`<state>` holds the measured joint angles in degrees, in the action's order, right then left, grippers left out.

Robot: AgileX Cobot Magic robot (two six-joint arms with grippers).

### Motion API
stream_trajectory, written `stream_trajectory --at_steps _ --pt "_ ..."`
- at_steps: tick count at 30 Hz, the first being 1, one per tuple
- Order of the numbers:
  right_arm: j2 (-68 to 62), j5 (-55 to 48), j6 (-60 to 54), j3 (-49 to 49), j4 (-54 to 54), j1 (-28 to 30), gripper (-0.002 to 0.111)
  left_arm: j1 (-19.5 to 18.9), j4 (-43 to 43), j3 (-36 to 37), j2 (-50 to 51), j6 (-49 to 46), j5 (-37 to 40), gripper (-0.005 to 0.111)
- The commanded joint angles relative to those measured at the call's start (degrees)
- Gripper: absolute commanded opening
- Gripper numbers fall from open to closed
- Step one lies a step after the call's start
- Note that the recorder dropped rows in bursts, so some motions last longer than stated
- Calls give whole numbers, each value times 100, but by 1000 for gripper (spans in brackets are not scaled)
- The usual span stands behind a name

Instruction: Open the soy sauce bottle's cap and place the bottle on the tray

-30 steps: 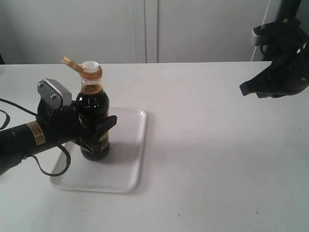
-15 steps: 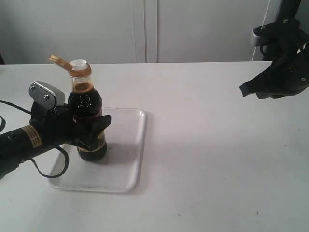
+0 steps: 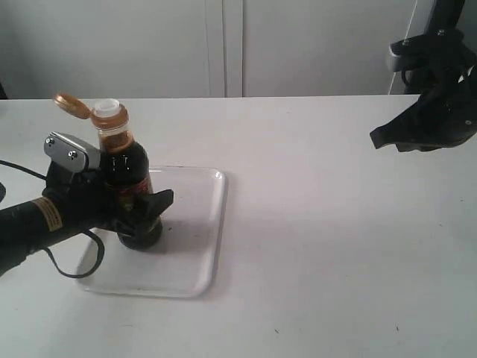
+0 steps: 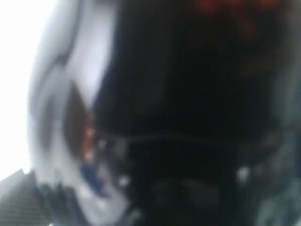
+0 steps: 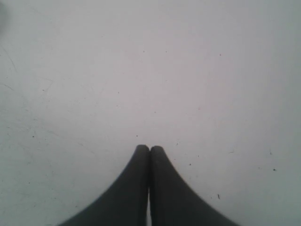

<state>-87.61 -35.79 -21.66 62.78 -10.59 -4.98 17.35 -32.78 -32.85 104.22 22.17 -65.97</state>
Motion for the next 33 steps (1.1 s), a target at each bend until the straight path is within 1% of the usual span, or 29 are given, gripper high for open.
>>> stream_trajectory --at_steps 1,4,5,8,12,19,25,33 --pt "2 91 -55 -19 -17 34 0 -4 -25 23 -381 48 57 98" --pt "2 103 -55 -19 -17 34 0 -4 -80 23 -727 148 303 98" --pt "2 103 -55 -19 -17 34 0 -4 -96 23 -879 158 560 98" --pt "2 103 -55 -19 -17 34 0 -4 -247 23 -1191 278 998 98" --pt "2 103 -55 -19 -17 34 0 -4 -524 23 -1534 655 1147 98" --pt "2 109 -55 -19 -30 34 0 -4 -687 23 -2213 853 1765 98" --pt "2 98 -55 -19 -87 34 0 -4 -736 23 -2631 1035 1965 98" --pt "2 108 -55 -19 -112 34 0 -4 -791 23 -3110 1145 1978 98"
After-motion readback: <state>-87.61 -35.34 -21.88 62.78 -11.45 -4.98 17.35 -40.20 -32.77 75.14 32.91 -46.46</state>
